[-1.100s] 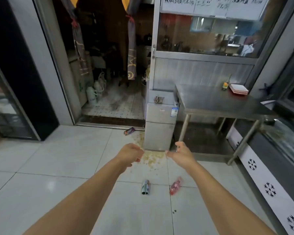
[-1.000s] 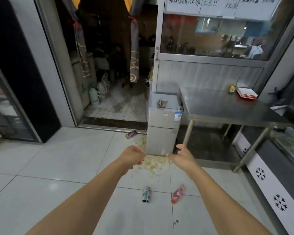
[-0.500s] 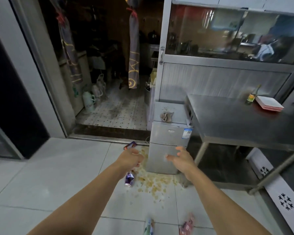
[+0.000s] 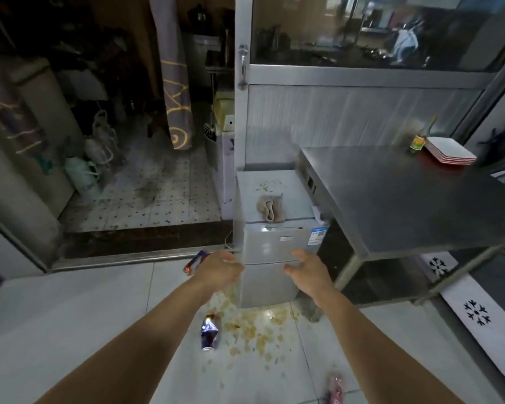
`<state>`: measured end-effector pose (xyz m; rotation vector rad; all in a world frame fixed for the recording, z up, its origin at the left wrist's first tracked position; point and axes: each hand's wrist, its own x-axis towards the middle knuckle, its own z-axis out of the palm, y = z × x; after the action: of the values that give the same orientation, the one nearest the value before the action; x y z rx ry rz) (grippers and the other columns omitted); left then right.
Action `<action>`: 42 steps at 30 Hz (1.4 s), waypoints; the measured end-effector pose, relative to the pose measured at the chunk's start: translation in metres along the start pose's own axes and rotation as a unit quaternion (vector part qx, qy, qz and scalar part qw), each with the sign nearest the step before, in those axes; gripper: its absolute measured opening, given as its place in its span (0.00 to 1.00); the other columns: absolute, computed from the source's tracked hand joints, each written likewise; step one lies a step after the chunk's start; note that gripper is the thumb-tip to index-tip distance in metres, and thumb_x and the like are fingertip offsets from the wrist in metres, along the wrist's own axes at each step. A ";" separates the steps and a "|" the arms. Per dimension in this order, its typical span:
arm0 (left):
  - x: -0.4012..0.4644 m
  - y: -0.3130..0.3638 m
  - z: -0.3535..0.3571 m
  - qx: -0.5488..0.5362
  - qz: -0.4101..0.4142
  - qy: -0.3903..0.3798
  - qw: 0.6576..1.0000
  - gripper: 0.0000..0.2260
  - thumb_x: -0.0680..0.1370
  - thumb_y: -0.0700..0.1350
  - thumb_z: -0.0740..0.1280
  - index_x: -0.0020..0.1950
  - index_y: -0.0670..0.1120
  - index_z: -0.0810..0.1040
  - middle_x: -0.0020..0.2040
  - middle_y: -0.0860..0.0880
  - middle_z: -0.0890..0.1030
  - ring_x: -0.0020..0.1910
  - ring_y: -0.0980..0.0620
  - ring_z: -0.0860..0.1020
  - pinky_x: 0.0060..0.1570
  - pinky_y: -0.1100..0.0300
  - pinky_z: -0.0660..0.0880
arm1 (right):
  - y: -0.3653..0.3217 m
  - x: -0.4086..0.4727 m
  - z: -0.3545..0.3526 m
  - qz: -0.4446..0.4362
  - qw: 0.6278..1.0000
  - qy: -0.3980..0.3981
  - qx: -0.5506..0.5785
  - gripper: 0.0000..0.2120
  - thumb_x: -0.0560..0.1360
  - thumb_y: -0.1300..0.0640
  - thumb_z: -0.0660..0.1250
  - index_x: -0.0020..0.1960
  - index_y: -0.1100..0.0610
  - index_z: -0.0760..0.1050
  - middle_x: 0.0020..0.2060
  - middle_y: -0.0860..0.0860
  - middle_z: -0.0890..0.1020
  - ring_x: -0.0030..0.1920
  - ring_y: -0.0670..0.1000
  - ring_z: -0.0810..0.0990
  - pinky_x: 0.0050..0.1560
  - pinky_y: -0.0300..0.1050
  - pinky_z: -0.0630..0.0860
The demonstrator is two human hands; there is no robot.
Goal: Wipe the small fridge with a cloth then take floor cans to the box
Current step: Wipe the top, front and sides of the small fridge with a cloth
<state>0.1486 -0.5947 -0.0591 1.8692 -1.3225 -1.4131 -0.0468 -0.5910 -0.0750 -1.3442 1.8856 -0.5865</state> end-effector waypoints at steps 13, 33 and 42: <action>0.241 0.059 0.010 0.055 -0.039 -0.021 0.998 0.04 0.75 0.38 0.67 0.48 0.43 0.74 0.47 0.45 0.77 0.47 0.46 0.78 0.48 0.59 0.77 | -0.010 0.278 0.045 0.051 0.998 0.012 -0.027 0.25 0.73 0.54 0.69 0.66 0.60 0.67 0.60 0.62 0.72 0.61 0.61 0.71 0.58 0.50 0.72; 0.397 0.093 -0.005 0.051 -0.040 -0.101 0.993 0.14 0.74 0.37 0.67 0.59 0.43 0.75 0.55 0.41 0.77 0.51 0.45 0.78 0.51 0.57 0.75 | -0.030 0.392 0.062 0.159 0.979 0.071 0.103 0.04 0.71 0.69 0.67 0.40 0.62 0.75 0.39 0.58 0.78 0.43 0.55 0.77 0.42 0.45 0.71; 0.424 0.144 -0.038 -0.163 -0.117 -0.235 0.951 0.11 0.81 0.45 0.57 0.61 0.47 0.73 0.56 0.44 0.78 0.54 0.46 0.76 0.58 0.54 0.66 | -0.118 0.377 0.028 0.126 0.875 -0.003 0.468 0.07 0.74 0.68 0.61 0.41 0.62 0.76 0.38 0.58 0.81 0.40 0.56 0.80 0.43 0.50 0.76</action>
<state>0.1295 -1.0371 -0.1334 1.5609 -0.9935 -2.1548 -0.0227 -0.9837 -0.1213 -0.4501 1.3931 -1.1479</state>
